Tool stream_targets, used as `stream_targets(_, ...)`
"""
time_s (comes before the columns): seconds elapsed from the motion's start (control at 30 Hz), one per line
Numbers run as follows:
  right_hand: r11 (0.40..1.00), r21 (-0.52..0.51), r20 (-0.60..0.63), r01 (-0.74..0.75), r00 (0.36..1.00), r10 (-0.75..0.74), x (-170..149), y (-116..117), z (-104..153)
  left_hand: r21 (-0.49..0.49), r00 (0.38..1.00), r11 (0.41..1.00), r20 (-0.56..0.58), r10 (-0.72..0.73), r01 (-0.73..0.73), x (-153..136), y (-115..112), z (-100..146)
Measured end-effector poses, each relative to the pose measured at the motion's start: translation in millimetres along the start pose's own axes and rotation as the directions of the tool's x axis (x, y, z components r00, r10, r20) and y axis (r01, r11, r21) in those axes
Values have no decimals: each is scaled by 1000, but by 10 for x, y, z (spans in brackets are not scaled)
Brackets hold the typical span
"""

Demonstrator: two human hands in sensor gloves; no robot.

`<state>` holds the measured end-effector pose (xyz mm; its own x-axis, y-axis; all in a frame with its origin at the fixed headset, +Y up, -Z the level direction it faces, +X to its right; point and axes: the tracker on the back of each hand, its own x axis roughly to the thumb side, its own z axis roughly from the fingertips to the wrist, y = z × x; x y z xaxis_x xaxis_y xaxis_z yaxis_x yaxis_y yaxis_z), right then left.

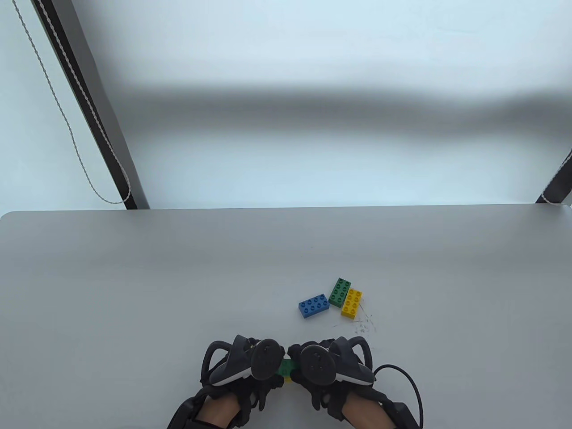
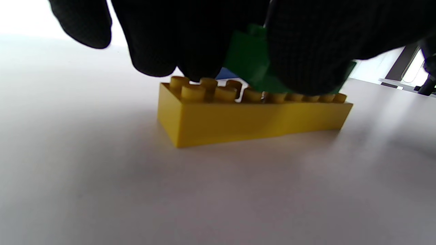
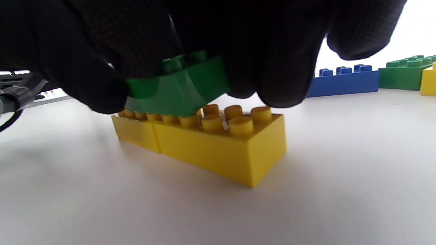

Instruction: Stack lego bricks

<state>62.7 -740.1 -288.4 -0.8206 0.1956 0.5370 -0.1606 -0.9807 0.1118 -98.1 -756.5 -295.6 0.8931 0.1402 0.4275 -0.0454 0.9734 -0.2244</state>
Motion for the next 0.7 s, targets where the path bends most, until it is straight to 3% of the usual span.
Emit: stream_targets(0.7,990,43,-97,138,986,-133,-100,123,-34,-69,998,997,-52,41,-45,-41,-75,-49)
